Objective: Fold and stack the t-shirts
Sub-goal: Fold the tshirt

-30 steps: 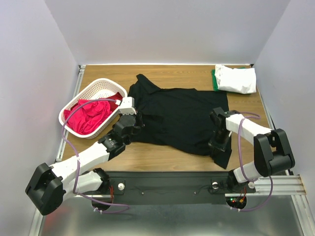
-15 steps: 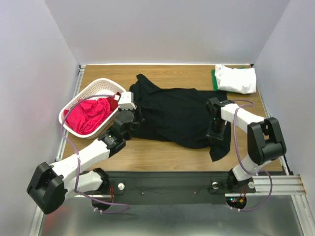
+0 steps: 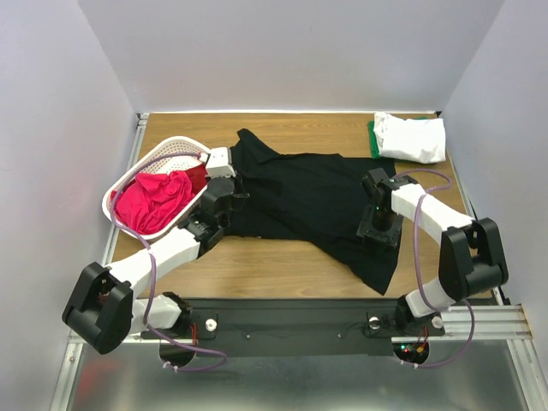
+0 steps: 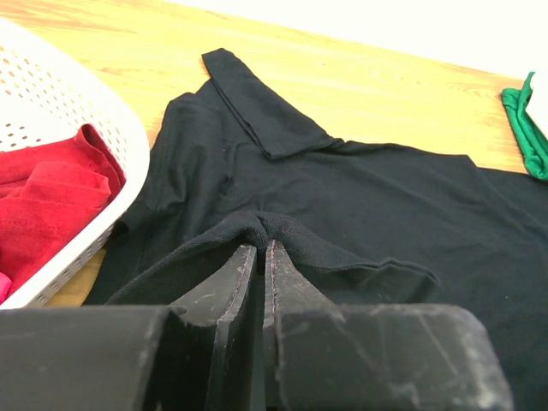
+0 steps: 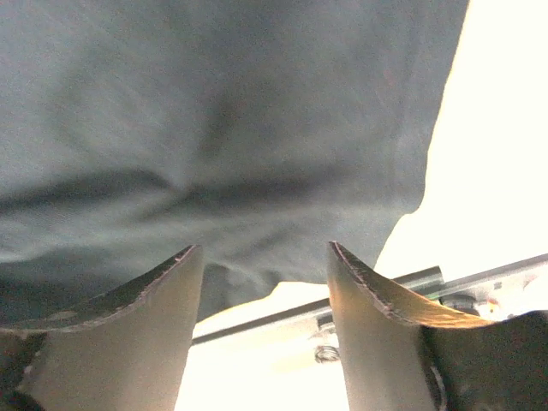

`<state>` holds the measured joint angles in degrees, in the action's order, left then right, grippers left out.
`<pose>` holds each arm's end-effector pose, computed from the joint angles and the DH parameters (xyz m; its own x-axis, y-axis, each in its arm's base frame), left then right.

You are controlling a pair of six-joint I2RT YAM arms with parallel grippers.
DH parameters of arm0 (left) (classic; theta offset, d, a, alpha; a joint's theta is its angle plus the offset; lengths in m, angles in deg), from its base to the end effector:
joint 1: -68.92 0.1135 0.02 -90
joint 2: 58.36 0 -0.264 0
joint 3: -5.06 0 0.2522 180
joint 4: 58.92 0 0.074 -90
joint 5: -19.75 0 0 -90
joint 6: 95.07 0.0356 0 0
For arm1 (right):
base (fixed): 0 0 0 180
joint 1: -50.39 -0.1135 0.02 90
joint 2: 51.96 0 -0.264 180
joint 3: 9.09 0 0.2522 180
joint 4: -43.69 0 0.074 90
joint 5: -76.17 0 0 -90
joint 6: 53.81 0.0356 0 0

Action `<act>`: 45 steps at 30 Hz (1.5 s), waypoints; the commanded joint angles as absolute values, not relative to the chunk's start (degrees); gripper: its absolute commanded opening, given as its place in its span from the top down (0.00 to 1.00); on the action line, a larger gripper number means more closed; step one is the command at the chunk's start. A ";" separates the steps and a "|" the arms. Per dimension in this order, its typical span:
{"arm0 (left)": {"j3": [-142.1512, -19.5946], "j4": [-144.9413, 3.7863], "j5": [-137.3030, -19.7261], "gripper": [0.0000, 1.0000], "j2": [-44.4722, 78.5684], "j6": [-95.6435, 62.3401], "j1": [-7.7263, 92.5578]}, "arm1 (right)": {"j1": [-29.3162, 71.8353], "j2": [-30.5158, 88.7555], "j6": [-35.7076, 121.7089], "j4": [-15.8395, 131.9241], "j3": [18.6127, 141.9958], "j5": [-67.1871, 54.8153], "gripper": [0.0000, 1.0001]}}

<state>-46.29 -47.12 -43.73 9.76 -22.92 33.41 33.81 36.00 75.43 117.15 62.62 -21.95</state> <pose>0.2278 -0.1430 0.2765 -0.1154 -0.2546 -0.9601 0.1284 0.9547 -0.2686 0.2442 0.0675 0.1975 -0.9206 0.3793 -0.0933 0.3880 0.9155 -0.1062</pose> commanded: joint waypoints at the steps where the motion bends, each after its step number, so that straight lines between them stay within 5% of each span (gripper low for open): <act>1: -48.87 -43.50 -44.59 1.00 8.44 -22.39 34.11 | 33.60 29.89 78.37 118.71 58.64 -20.25 0.39; 16: -49.22 -43.59 -46.26 1.00 8.70 -23.18 34.64 | 31.67 19.84 79.08 126.97 51.52 -20.95 0.48; 26: -48.96 -43.50 -45.99 1.00 8.79 -23.27 34.72 | 29.21 22.22 81.53 121.44 48.18 -15.24 0.39; 29: -48.96 -43.59 -46.34 1.00 8.70 -23.35 34.73 | 29.20 22.04 82.77 118.28 44.23 -11.74 0.26; 45: -48.43 -43.85 -45.91 1.00 8.00 -23.44 34.90 | 28.94 24.59 85.05 109.04 39.30 -13.48 0.26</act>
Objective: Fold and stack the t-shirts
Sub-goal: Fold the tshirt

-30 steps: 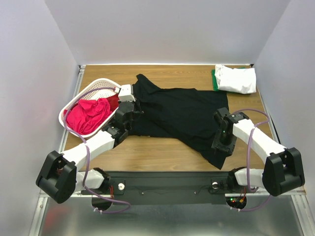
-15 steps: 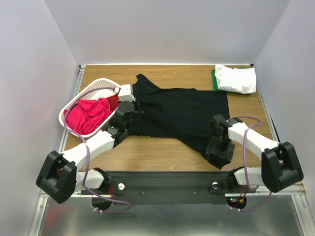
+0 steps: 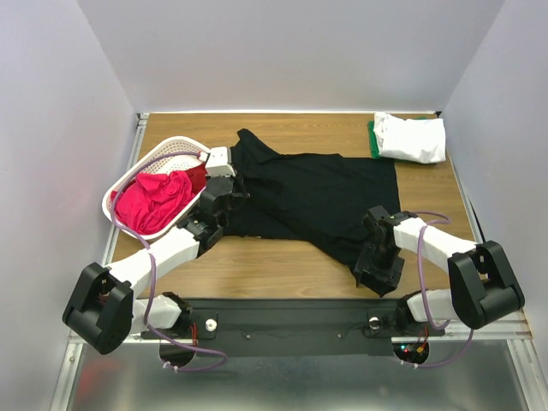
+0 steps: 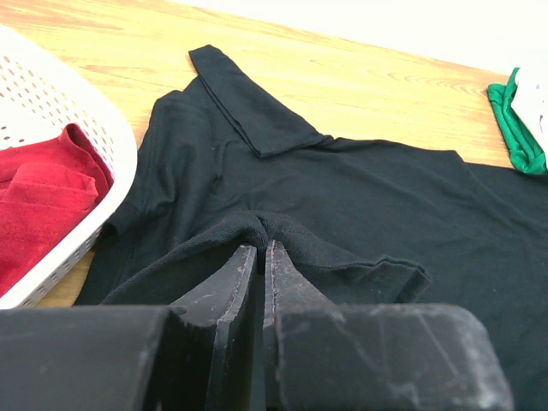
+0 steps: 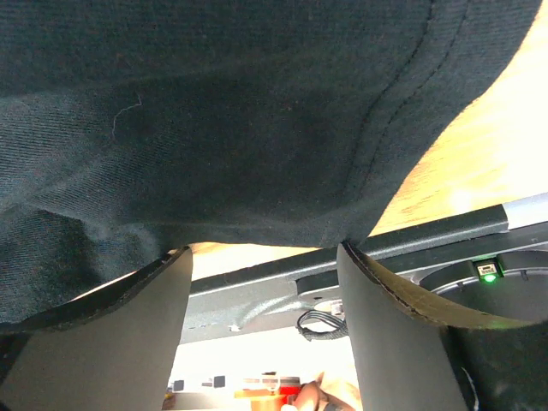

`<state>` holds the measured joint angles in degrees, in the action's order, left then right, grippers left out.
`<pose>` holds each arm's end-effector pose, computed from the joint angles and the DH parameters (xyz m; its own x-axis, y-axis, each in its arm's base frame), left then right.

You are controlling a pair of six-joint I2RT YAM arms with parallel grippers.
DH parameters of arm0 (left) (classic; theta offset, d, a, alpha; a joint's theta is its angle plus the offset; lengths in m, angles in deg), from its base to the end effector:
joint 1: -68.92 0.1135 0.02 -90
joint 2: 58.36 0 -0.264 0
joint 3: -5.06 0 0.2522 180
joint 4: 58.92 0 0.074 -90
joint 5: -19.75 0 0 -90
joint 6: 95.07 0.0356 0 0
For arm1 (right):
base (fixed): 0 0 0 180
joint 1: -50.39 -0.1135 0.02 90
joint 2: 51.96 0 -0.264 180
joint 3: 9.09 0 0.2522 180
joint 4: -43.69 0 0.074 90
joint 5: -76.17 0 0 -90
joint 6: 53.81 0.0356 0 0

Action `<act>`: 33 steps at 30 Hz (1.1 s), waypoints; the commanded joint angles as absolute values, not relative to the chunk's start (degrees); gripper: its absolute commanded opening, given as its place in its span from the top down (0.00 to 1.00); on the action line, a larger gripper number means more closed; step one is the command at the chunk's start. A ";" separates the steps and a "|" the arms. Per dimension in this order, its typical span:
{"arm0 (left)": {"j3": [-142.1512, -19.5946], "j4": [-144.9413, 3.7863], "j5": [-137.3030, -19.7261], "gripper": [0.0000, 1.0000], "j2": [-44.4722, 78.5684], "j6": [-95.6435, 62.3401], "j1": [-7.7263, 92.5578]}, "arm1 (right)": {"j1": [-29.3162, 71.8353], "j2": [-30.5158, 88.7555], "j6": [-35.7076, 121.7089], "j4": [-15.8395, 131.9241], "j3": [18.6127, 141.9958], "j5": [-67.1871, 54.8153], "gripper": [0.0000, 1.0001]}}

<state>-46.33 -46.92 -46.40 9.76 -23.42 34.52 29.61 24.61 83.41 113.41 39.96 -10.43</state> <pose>0.2304 -0.1403 0.2771 -0.1226 -0.2650 -0.9564 0.1534 0.9470 -0.2821 0.1568 0.0618 0.1451 -0.8848 0.4479 0.1288 0.4450 0.8940 -0.0525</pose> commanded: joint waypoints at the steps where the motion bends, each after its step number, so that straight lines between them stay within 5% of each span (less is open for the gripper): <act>1: -48.52 -43.94 -45.99 1.00 7.91 -23.44 34.90 | 28.94 24.59 85.05 108.86 39.39 -14.95 0.26; 5: -48.43 -43.94 -46.35 1.00 7.82 -23.62 34.99 | 28.94 24.68 85.93 108.34 39.30 -16.55 0.30; 10: -48.08 -43.94 -46.35 1.00 7.47 -23.70 34.99 | 28.94 25.47 86.37 106.58 37.72 -16.20 0.60; 16: -47.99 -43.94 -46.52 1.00 7.38 -23.70 35.08 | 28.94 24.59 85.58 105.87 37.45 -16.03 0.76; 21: -48.08 -43.94 -46.79 1.00 7.21 -23.88 35.08 | 28.94 23.45 85.67 105.79 37.37 -15.23 1.00; 33: -47.55 -43.94 -46.96 1.00 6.59 -24.23 35.17 | 28.85 18.27 84.26 109.21 46.06 -20.24 1.00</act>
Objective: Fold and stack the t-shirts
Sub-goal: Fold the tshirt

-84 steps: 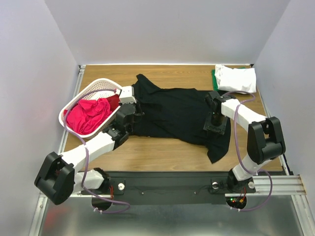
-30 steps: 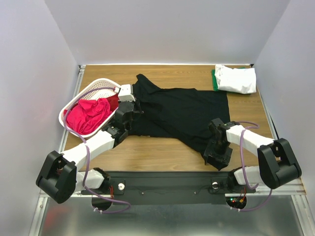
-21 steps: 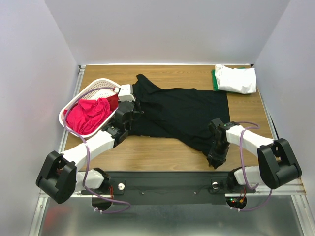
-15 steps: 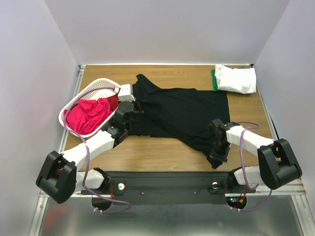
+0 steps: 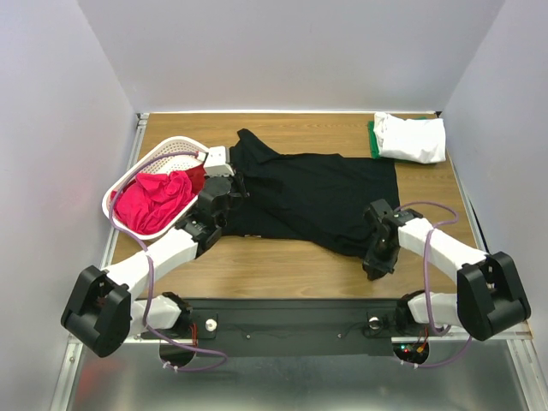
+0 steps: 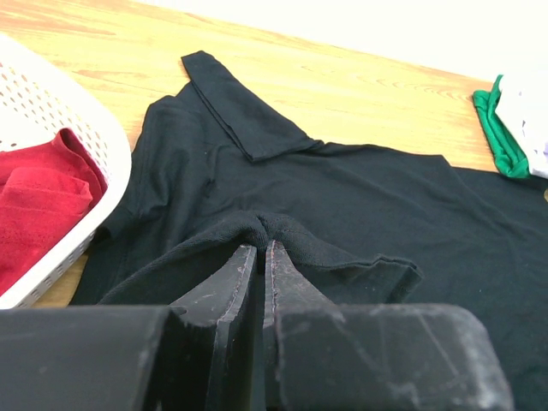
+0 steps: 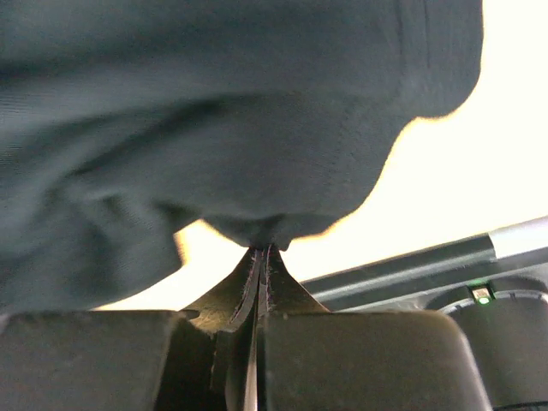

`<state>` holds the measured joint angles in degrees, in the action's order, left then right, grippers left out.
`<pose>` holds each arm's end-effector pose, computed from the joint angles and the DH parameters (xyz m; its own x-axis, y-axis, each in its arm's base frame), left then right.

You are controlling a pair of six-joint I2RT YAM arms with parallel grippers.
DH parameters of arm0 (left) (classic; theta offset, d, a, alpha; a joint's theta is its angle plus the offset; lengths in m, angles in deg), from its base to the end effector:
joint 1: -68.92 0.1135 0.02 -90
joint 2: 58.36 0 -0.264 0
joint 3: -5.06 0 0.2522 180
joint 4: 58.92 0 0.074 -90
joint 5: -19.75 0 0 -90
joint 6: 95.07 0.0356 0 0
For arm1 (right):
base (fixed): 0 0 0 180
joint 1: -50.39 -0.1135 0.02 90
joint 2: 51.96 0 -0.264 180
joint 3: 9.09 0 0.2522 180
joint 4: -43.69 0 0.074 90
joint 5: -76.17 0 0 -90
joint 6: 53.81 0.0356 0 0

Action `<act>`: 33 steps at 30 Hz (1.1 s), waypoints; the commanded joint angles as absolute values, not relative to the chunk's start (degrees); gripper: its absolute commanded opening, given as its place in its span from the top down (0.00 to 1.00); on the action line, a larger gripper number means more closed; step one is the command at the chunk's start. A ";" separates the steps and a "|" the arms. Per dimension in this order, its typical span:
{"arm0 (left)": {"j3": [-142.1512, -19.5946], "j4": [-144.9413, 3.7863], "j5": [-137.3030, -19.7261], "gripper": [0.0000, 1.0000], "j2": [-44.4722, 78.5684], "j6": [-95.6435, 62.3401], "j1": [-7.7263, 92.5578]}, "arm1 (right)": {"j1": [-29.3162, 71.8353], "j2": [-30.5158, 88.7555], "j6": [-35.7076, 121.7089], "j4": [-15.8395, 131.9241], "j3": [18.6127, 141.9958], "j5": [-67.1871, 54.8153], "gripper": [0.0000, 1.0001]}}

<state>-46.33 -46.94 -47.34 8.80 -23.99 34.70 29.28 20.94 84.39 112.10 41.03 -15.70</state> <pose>0.2284 -0.1386 0.2812 -0.1155 -0.2826 -0.9522 0.1685 0.9392 -0.2992 0.1615 0.0611 0.1586 -0.8905 0.4549 -0.0105 0.4549 0.8897 -0.0372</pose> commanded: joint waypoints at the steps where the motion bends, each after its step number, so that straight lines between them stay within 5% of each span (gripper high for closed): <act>1: -47.55 -43.94 -47.05 1.00 6.68 -24.23 35.17 | 28.85 17.83 84.18 109.30 46.59 -20.33 1.00; 14: -47.99 -43.85 -45.91 1.00 7.03 -23.97 35.34 | 28.85 16.06 84.88 114.05 53.88 -26.39 1.00; 33: -49.40 -38.49 -45.38 1.00 12.57 -22.39 37.19 | 28.85 9.04 84.70 101.75 53.28 -42.82 1.00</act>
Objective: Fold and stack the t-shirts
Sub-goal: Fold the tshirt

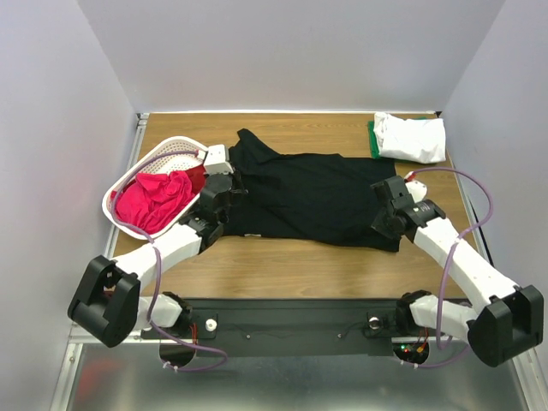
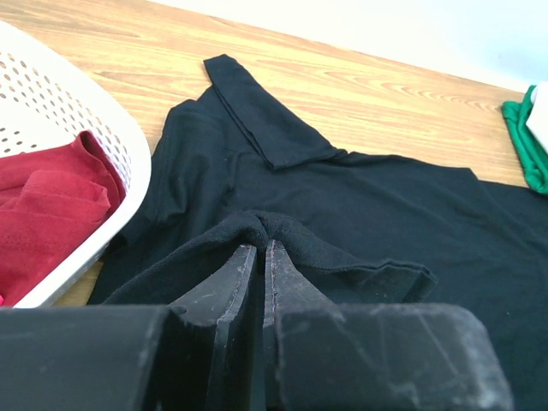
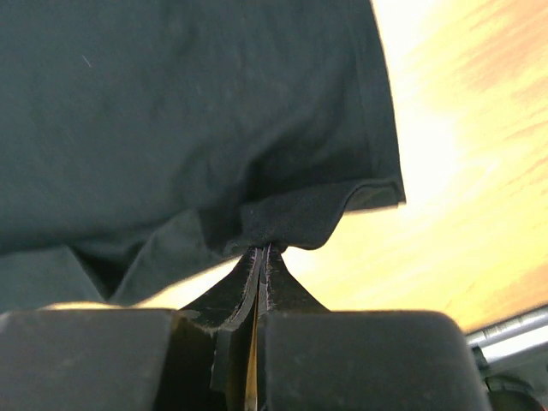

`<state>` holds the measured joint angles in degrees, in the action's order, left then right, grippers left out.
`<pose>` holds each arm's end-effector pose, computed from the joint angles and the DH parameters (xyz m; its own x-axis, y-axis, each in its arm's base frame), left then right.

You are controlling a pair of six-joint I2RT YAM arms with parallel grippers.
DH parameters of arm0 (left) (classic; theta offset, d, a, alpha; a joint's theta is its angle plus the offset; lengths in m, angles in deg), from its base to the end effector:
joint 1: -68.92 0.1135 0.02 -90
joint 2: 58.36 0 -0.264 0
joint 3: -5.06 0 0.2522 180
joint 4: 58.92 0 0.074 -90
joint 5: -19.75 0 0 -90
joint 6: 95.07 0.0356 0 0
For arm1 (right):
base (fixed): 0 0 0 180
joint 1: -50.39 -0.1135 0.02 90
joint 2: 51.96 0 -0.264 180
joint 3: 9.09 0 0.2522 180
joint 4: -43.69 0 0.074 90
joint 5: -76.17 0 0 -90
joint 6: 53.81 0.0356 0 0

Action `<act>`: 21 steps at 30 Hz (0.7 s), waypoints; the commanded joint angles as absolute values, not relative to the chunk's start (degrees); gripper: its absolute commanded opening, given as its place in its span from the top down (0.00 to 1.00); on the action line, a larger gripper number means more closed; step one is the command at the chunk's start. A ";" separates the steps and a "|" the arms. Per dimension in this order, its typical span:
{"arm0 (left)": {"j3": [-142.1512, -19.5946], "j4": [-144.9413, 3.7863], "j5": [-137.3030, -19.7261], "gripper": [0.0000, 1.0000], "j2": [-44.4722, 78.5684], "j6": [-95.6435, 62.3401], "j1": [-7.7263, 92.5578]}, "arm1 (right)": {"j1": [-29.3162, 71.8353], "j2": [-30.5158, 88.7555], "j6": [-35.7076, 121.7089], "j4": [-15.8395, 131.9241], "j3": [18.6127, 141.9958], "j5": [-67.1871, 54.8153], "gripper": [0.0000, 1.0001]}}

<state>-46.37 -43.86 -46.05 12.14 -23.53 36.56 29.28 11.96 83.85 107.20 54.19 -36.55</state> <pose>0.2413 -0.1356 0.2725 -0.1012 -0.2778 -0.9553 0.1167 0.9503 -0.2887 0.1941 0.0602 0.2517 -0.6949 0.4626 -0.5506 0.5026 0.8600 0.0882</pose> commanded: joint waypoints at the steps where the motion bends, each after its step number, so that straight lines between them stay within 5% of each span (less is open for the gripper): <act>1: -49.40 -38.32 -45.47 1.00 12.74 -22.47 37.27 | 28.85 8.60 84.96 100.61 52.93 -44.05 1.00; 21: -43.60 -45.51 -52.76 1.00 0.28 -28.97 37.54 | 28.85 0.08 83.65 94.54 48.97 -47.05 1.00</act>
